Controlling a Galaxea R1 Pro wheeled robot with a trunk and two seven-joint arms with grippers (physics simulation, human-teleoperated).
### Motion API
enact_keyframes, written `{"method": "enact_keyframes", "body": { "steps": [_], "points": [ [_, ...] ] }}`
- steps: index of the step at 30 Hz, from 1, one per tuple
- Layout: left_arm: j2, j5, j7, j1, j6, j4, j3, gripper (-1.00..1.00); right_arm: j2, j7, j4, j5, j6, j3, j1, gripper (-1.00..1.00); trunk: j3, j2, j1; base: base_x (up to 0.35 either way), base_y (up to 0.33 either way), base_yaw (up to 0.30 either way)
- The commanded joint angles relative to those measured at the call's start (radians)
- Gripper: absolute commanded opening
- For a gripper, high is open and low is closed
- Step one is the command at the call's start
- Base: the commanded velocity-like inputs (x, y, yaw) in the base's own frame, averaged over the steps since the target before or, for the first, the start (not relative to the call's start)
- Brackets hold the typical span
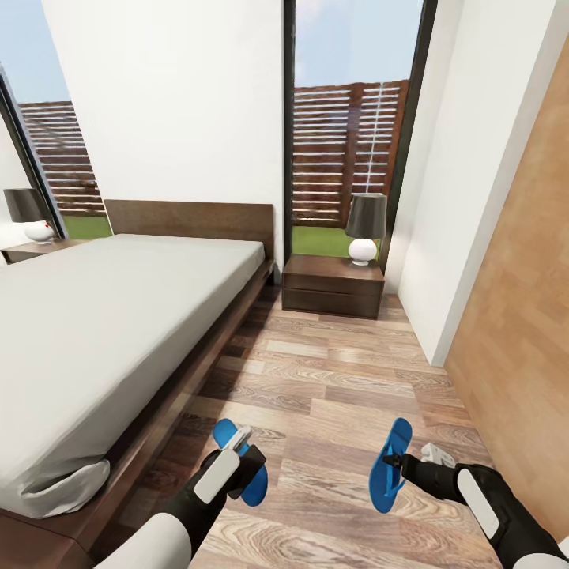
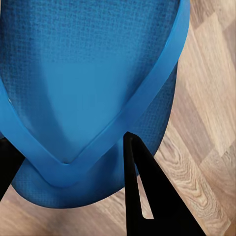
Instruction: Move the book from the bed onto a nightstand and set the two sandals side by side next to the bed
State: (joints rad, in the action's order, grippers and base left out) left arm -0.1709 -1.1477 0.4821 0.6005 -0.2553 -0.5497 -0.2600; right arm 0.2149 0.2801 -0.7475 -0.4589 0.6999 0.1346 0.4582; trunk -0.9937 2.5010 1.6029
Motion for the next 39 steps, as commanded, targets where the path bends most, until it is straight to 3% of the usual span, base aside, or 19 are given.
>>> {"method": "enact_keyframes", "body": {
  "steps": [1, 7, 13, 22, 26, 30, 34, 39],
  "points": [
    [0.001, -0.004, 0.009, 0.0, -0.003, -0.002, -0.004, -1.0, -0.001, 0.004, 0.0, 0.001, 0.006, 0.003, 0.001, -1.0, -0.001, 0.0, 0.0, 0.0, 0.0, 0.0],
    [0.001, -0.004, -0.005, 0.0, -0.013, -0.008, -0.008, -1.0, -0.003, 0.001, 0.0, 0.005, 0.006, 0.003, 0.001, -1.0, -0.001, 0.0, 0.0, 0.0, 0.0, 0.083],
    [0.003, -0.002, -0.055, 0.001, -0.1, -0.015, -0.016, -1.0, -0.002, 0.001, 0.001, 0.006, 0.006, 0.004, 0.001, -1.0, -0.001, 0.0, 0.0, 0.0, 0.0, 0.229],
    [0.001, 0.005, -0.085, 0.0, -0.132, -0.021, -0.025, -1.0, -0.002, 0.0, 0.002, 0.008, 0.006, 0.004, 0.001, -1.0, -0.001, 0.0, 0.0, 0.0, 0.0, 0.248],
    [0.002, 0.006, -0.087, 0.001, -0.161, -0.046, -0.091, -1.0, -0.002, -0.001, 0.002, 0.009, 0.006, 0.004, 0.001, -1.0, -0.001, 0.0, 0.0, 0.0, 0.0, 0.217],
    [0.005, 0.006, -0.086, 0.0, -0.264, -0.09, -0.169, -1.0, -0.002, -0.004, 0.002, 0.009, 0.006, 0.006, 0.001, -1.0, -0.001, 0.0, 0.0, 0.0, 0.0, 0.103],
    [0.009, 0.006, -0.083, 0.0, -0.368, -0.132, -0.216, -1.0, -0.002, -0.007, 0.003, 0.01, 0.007, 0.008, 0.001, -1.0, -0.001, 0.0, 0.0, 0.0, 0.0, 0.018],
    [0.01, 0.006, -0.085, 0.001, -0.399, -0.151, -0.246, -1.0, -0.002, -0.007, 0.003, 0.01, 0.008, 0.01, 0.001, -1.0, -0.001, 0.0, 0.0, -0.004, 0.0, 0.001]
  ]
}}
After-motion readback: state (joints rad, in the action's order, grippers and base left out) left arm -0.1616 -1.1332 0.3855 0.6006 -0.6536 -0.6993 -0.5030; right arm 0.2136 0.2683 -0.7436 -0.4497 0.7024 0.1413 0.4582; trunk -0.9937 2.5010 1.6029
